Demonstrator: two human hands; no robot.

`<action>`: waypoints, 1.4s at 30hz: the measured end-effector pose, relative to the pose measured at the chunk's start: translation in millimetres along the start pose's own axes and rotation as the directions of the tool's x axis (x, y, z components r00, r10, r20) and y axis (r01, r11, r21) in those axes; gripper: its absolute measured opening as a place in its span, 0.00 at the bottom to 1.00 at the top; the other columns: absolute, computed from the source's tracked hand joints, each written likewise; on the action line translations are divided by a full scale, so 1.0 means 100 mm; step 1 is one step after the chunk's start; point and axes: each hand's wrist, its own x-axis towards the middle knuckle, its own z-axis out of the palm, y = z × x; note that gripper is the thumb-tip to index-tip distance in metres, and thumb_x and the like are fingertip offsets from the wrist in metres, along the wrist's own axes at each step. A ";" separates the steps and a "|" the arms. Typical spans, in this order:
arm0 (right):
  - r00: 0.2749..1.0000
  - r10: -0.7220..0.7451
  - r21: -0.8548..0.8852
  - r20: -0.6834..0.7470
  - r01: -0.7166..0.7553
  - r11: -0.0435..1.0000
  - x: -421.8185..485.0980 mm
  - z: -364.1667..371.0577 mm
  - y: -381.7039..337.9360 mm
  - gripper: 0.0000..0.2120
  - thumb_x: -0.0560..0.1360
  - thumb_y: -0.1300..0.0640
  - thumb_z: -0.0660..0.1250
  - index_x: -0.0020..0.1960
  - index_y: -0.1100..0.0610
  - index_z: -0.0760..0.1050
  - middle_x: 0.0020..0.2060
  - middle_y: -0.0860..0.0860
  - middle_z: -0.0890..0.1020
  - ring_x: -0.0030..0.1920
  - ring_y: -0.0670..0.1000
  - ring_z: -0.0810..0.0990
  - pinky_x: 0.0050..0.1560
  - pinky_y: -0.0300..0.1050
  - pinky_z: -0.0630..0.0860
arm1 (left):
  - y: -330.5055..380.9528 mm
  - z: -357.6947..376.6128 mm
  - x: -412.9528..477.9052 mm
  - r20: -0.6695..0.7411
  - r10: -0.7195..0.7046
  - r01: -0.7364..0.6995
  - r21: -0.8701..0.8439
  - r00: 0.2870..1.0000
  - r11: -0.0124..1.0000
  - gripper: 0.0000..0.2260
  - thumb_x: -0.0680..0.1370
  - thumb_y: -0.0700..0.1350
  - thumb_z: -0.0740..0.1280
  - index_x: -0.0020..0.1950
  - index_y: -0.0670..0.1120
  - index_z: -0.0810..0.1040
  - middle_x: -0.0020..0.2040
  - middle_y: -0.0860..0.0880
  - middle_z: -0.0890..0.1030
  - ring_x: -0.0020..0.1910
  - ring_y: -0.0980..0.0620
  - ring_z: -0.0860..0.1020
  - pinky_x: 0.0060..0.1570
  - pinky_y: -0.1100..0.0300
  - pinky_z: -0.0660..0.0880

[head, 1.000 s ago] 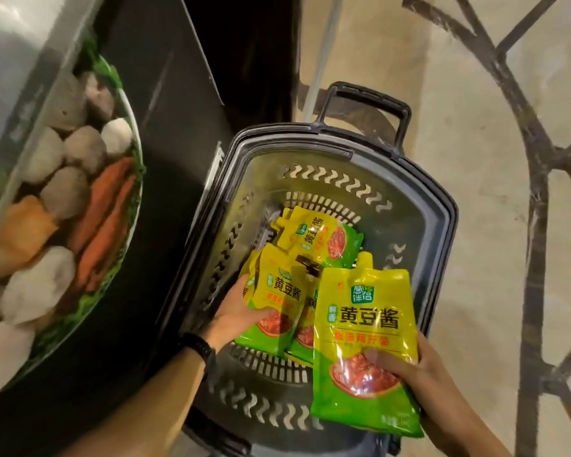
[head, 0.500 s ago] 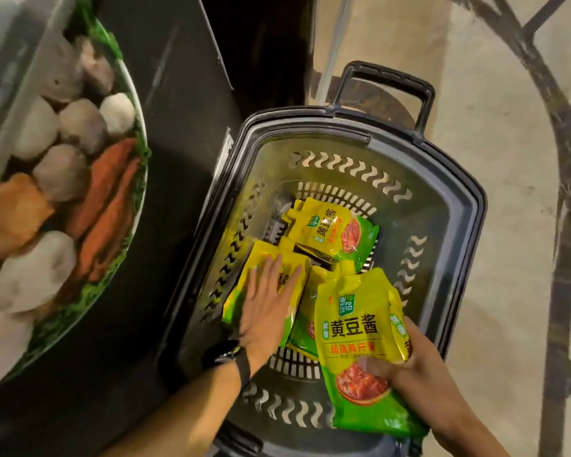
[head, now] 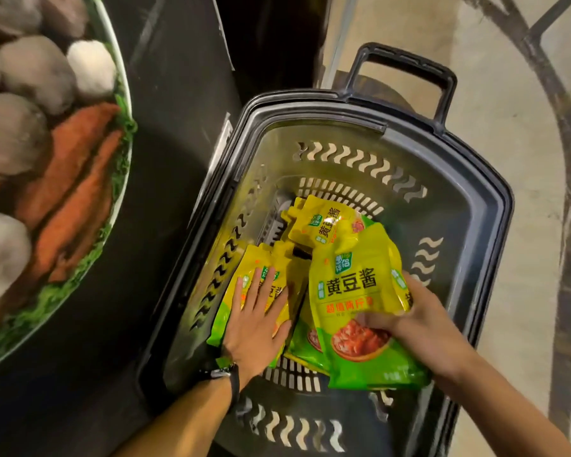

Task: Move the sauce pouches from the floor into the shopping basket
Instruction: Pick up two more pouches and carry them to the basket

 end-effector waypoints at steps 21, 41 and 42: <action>0.993 -0.024 -0.880 0.113 0.111 0.462 2.46 0.30 -0.54 0.41 0.71 0.67 0.70 0.79 0.57 0.56 0.70 0.61 0.71 0.68 0.61 0.73 0.64 0.49 0.72 | 0.00 0.18 0.06 -0.142 0.002 -0.011 -0.063 0.990 0.998 0.30 0.81 0.61 0.55 0.82 0.58 0.50 0.83 0.44 0.47 0.81 0.40 0.46 0.75 0.34 0.54; 0.797 -0.490 -0.921 0.354 0.389 -0.033 2.24 0.13 0.40 0.28 0.81 0.44 0.41 0.80 0.45 0.49 0.80 0.51 0.45 0.80 0.54 0.40 0.78 0.62 0.44 | -0.01 0.14 0.08 -0.136 0.016 -0.024 -0.058 0.991 0.998 0.32 0.79 0.62 0.57 0.81 0.55 0.57 0.82 0.43 0.55 0.80 0.39 0.55 0.73 0.35 0.59; 0.815 -0.479 -0.925 0.327 0.380 0.014 2.17 0.16 0.34 0.29 0.79 0.45 0.44 0.80 0.46 0.50 0.80 0.52 0.46 0.80 0.56 0.42 0.78 0.62 0.45 | -0.01 0.10 0.07 -0.116 0.020 -0.028 -0.064 0.993 0.998 0.31 0.79 0.62 0.56 0.81 0.55 0.56 0.82 0.43 0.54 0.80 0.39 0.54 0.73 0.35 0.58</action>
